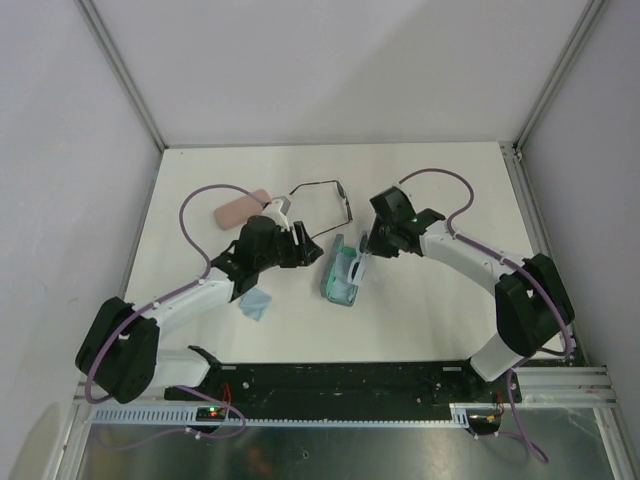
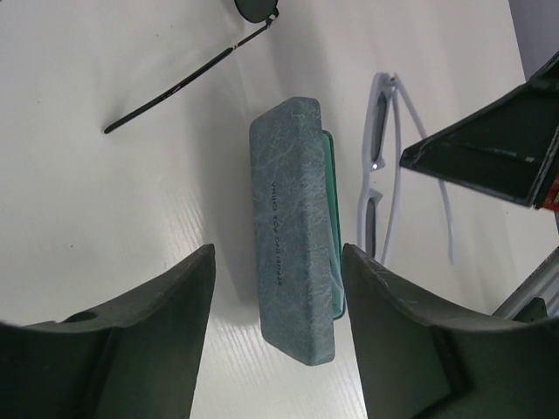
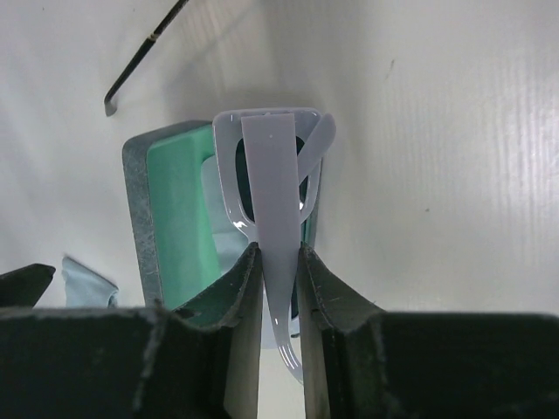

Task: Organize the sunglasses
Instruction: Place the sunglasses in the sunglasses case.

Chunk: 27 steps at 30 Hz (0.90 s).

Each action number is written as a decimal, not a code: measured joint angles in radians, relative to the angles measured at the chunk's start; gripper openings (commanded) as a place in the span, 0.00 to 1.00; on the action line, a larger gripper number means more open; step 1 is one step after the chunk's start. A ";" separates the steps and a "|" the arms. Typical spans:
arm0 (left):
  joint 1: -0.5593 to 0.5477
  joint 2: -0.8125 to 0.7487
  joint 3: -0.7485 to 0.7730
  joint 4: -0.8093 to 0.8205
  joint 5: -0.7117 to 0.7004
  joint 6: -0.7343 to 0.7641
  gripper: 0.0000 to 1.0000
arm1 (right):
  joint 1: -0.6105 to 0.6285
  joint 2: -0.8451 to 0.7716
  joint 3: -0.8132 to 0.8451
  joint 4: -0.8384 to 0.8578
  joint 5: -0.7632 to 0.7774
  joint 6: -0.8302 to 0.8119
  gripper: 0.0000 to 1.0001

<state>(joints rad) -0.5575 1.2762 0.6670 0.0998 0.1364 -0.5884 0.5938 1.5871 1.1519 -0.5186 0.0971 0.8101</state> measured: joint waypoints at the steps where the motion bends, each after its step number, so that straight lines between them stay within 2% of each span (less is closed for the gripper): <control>1: 0.000 0.005 0.000 0.006 0.003 -0.001 0.62 | 0.010 0.005 0.000 0.000 -0.001 0.012 0.00; 8: 0.000 0.045 0.000 0.042 0.024 -0.010 0.53 | 0.074 0.063 0.000 0.003 -0.012 0.081 0.00; 18: 0.000 0.064 0.000 0.057 0.033 -0.014 0.52 | 0.112 0.141 0.000 0.024 -0.010 0.144 0.00; 20: -0.002 0.075 0.000 0.058 0.035 -0.014 0.52 | 0.114 0.153 0.000 0.027 -0.004 0.151 0.04; 22: -0.003 0.088 0.000 0.059 0.036 -0.014 0.52 | 0.117 0.163 0.000 0.034 0.004 0.158 0.11; 24: -0.006 0.100 0.000 0.063 0.037 -0.014 0.52 | 0.123 0.167 0.000 0.042 0.013 0.158 0.23; 27: -0.014 0.115 0.000 0.068 0.043 -0.014 0.52 | 0.130 0.169 0.000 0.053 0.018 0.158 0.30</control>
<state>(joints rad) -0.5713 1.3911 0.6666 0.1677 0.1799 -0.6025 0.7242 1.7561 1.1515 -0.4656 0.1154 0.9680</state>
